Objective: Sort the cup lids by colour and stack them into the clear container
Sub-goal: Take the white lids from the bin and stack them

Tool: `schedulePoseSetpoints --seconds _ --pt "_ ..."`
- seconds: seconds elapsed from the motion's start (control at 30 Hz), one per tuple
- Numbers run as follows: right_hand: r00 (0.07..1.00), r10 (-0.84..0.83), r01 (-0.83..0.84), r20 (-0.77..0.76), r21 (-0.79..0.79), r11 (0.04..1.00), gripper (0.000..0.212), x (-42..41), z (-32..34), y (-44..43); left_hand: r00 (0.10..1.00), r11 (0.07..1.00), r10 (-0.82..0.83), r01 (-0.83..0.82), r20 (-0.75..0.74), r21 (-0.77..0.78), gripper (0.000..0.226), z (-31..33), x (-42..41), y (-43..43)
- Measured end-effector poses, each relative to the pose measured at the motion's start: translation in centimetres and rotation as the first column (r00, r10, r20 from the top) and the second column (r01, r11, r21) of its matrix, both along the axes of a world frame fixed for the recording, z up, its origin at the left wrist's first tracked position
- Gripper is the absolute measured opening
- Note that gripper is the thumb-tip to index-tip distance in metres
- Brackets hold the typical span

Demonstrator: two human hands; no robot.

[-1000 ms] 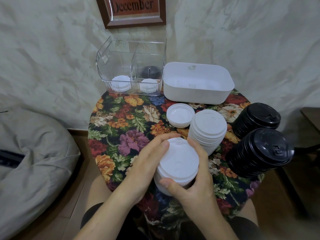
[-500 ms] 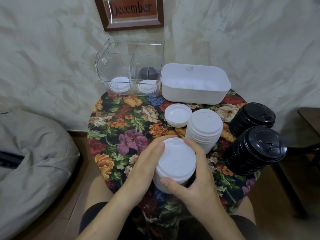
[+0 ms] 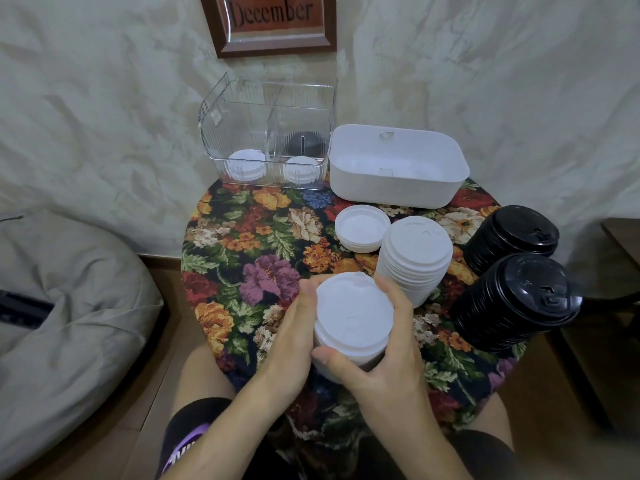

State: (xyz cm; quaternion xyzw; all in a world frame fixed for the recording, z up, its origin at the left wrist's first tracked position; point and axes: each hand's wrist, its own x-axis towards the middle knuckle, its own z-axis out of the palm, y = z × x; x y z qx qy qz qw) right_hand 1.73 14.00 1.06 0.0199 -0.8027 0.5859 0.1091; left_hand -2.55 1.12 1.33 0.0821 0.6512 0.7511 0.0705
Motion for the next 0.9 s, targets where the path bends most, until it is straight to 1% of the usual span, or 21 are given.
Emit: schedulePoseSetpoints --seconds 0.1,0.17,0.3,0.37,0.43,0.5,0.6,0.67,0.73,0.77,0.83,0.9 --pt "0.996 0.086 -0.086 0.028 0.005 0.996 0.091 0.2 0.5 0.9 0.999 0.998 0.046 -0.047 -0.021 -0.046 0.058 -0.1 -0.1 0.1" --pt "0.99 0.14 -0.141 0.011 0.028 0.99 0.084 0.3 0.9 1.7 0.995 0.994 0.087 -0.09 -0.041 -0.067 0.056 0.0 -0.1 0.3" --pt "0.989 0.148 -0.148 0.001 0.026 0.989 0.075 0.2 1.4 2.3 0.994 0.994 0.107 -0.108 -0.028 -0.031 0.056 0.2 -0.1 0.6" --pt "0.988 0.152 -0.152 0.006 0.013 0.988 0.081 0.1 1.2 2.2 0.993 0.993 0.118 -0.119 -0.016 -0.022 0.059 0.1 -0.1 0.7" --pt "0.986 0.167 -0.168 0.019 0.008 0.986 0.087 -0.1 0.9 2.2 0.992 0.991 0.128 -0.129 -0.009 -0.033 0.061 -0.1 0.0 0.7" --pt "0.984 0.178 -0.178 0.025 0.007 0.984 0.083 -0.1 0.5 2.1 0.99 0.989 0.135 -0.137 -0.025 -0.064 0.061 0.1 0.2 0.7" --pt "0.983 0.181 -0.18 0.037 -0.042 0.983 0.078 -0.1 0.4 1.7 0.987 0.985 0.146 -0.151 -0.061 -0.087 0.059 0.1 0.3 0.5" --pt "0.983 0.177 -0.174 0.038 -0.071 0.982 0.078 -0.2 0.4 1.5 0.99 0.989 0.141 -0.142 -0.019 -0.043 0.059 -0.1 0.2 0.4" --pt "0.983 0.178 -0.173 0.042 -0.102 0.98 0.078 -0.2 0.5 1.3 0.995 0.996 0.093 -0.093 0.026 0.002 0.06 -0.3 0.2 0.2" --pt "0.984 0.176 -0.17 0.04 -0.118 0.978 0.077 -0.3 0.5 1.3 0.998 0.998 0.059 -0.06 0.032 0.016 0.057 -0.3 0.3 0.0" --pt "0.985 0.168 -0.162 0.035 -0.139 0.977 0.079 -0.4 0.3 1.3 1.0 1.0 0.009 -0.009 -0.004 -0.005 0.048 -0.3 0.2 -0.2" --pt "0.987 0.159 -0.156 0.012 -0.142 0.978 0.084 -0.4 -0.1 1.4 0.998 0.999 -0.007 0.005 -0.059 -0.04 0.041 -0.2 0.0 -0.3"
